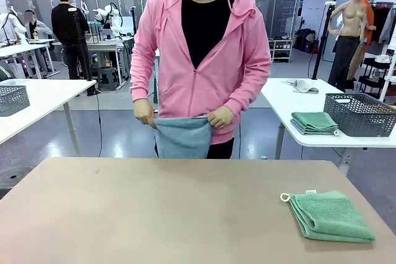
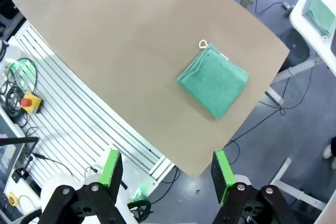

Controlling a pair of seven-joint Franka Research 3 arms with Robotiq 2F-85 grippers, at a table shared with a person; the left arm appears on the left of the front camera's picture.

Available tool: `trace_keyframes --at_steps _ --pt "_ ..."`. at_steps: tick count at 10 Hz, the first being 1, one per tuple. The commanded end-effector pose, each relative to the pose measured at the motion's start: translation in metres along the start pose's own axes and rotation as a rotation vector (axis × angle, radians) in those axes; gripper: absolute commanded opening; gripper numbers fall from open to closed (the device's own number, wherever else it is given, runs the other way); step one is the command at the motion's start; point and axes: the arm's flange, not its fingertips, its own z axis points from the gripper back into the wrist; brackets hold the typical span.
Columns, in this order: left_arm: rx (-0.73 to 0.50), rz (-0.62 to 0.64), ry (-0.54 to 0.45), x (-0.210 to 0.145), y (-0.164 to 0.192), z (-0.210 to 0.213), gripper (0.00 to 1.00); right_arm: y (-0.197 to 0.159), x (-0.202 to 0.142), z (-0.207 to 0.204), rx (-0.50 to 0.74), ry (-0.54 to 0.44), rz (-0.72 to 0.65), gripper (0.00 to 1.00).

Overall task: Fold the towels and place them in the basket.
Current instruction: When a person lays out a Towel with hook on the table, fold it in half twice.

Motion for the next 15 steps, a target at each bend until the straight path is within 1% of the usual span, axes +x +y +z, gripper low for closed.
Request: trace_keyframes --at_steps 1,2,3,15 --pt "0.003 -0.02 0.004 -0.001 0.0005 -0.0007 0.91 0.013 0.006 0.0025 -0.011 -0.012 -0.032 0.85" --pt "0.003 -0.02 0.004 -0.001 0.0005 -0.0007 0.91 0.0149 0.009 0.0025 0.028 -0.02 -0.044 0.85" --pt "0.003 -0.02 0.004 -0.001 0.0005 -0.0007 0.91 0.0101 0.0021 0.0037 -0.014 -0.005 0.0 0.85" --pt "0.003 -0.02 0.004 -0.001 0.0005 -0.0007 0.91 0.0101 0.0021 0.0037 -0.014 -0.005 0.0 0.85"
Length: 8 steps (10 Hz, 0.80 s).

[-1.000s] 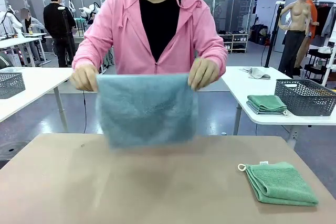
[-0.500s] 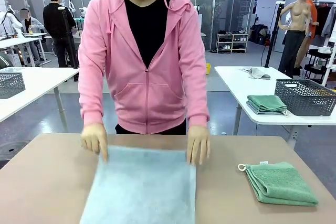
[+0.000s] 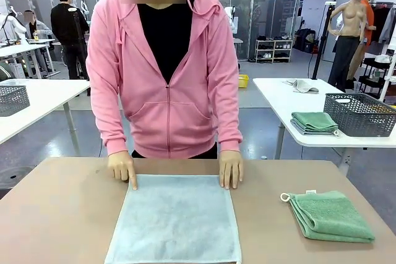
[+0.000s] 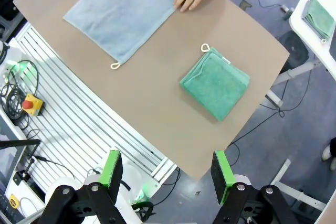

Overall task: Fold the towels and place them in the basket.
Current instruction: When a person lays out a Towel with hook on the table, fold it in half twice.

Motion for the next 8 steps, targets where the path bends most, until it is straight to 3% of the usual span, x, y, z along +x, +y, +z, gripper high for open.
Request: trace_keyframes --at_steps 1,8 --pt "0.003 -0.02 0.004 -0.001 0.0005 -0.0007 0.91 -0.0008 -0.0007 0.0003 -0.012 0.004 -0.001 0.85" --pt "0.003 -0.02 0.004 -0.001 0.0005 -0.0007 0.91 -0.0008 -0.0007 0.0003 -0.012 0.004 -0.001 0.85"
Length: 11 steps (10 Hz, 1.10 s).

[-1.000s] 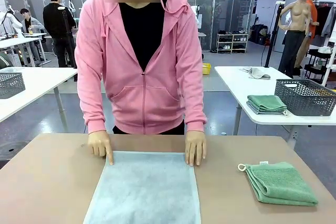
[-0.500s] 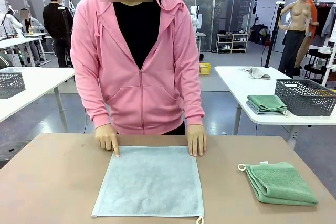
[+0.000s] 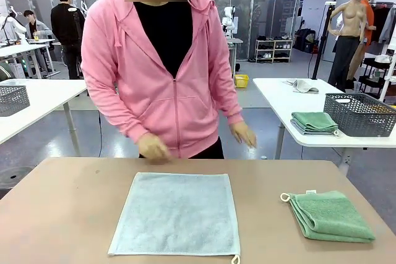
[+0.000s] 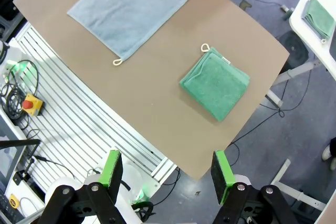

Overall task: Fold the towels and place them in the basket.
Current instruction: When a person lays out a Towel with hook on the table, fold it in half twice.

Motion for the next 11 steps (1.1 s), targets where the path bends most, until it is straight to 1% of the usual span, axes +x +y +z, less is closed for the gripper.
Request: trace_keyframes --at_steps 1,4,5,6,7,8,9,10,11 --pt "0.003 -0.02 0.004 -0.001 0.001 -0.001 0.91 -0.001 -0.001 0.0 -0.012 0.003 -0.001 0.85" --pt "0.003 -0.02 0.004 -0.001 0.001 -0.001 0.91 0.0 0.0 0.0 0.0 0.0 0.0 0.85" --pt "0.0 0.0 0.0 0.0 0.0 0.0 0.91 0.014 0.005 -0.007 -0.014 0.019 0.12 0.85" --pt "0.009 -0.24 0.01 0.009 -0.021 -0.008 0.91 0.038 0.014 -0.019 0.012 0.012 0.347 0.85" --pt "0.024 -0.403 -0.017 0.011 -0.026 -0.022 0.91 0.065 0.025 -0.039 0.015 0.047 0.53 0.85" --pt "-0.007 -0.474 -0.011 0.011 -0.027 -0.039 0.91 0.084 0.033 -0.06 0.047 0.069 0.649 0.85" --pt "-0.056 -0.569 -0.003 0.011 -0.03 -0.057 0.91 0.099 0.04 -0.083 0.061 0.105 0.745 0.85" --pt "-0.078 -0.651 0.027 0.016 -0.035 -0.082 0.91 0.111 0.048 -0.11 0.099 0.141 0.824 0.85" --pt "-0.086 -0.714 0.074 0.026 -0.04 -0.118 0.91 0.124 0.057 -0.144 0.063 0.204 0.882 0.85"
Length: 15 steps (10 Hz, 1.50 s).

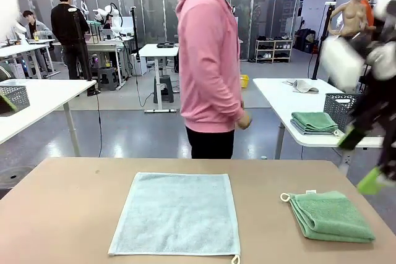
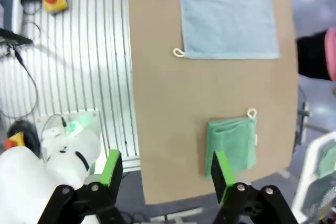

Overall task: Fold the towels and place them in the basket.
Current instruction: When a person lays out a Towel with hook on the table, fold it in half twice.

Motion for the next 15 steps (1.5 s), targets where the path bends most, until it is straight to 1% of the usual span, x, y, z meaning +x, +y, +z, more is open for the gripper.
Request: trace_keyframes --at_steps 1,2,3,4,5,7,8,13,14,15 --pt "-0.01 -0.099 -0.052 0.012 0.021 -0.052 0.91 -0.018 0.017 -0.047 -0.017 0.072 0.101 0.85" --pt "-0.025 -0.124 -0.025 0.016 0.024 -0.081 0.91 -0.019 0.025 -0.071 0.012 0.104 0.142 0.85" --pt "-0.065 -0.132 -0.022 0.015 0.027 -0.102 0.91 -0.019 0.03 -0.092 0.042 0.117 0.152 0.85" --pt "-0.097 -0.136 0.01 0.021 0.033 -0.127 0.91 -0.025 0.032 -0.11 0.042 0.112 0.145 0.85" --pt "-0.119 -0.108 -0.01 0.024 0.036 -0.137 0.91 -0.027 0.033 -0.118 0.052 0.126 0.12 0.85" --pt "-0.132 -0.118 0.007 0.023 0.035 -0.138 0.91 -0.027 0.035 -0.12 0.065 0.09 0.077 0.85" --pt "-0.116 -0.105 0.026 0.021 0.032 -0.144 0.91 -0.025 0.034 -0.123 0.07 0.118 0.119 0.85" --pt "-0.119 -0.103 0.028 0.022 0.033 -0.145 0.91 -0.027 0.035 -0.124 0.07 0.114 0.114 0.85" --pt "-0.163 -0.124 -0.037 0.022 0.044 -0.172 0.91 -0.036 0.043 -0.149 0.099 0.128 0.16 0.85" --pt "-0.191 -0.13 -0.025 0.022 0.049 -0.196 0.91 -0.044 0.05 -0.173 0.133 0.148 0.173 0.85"
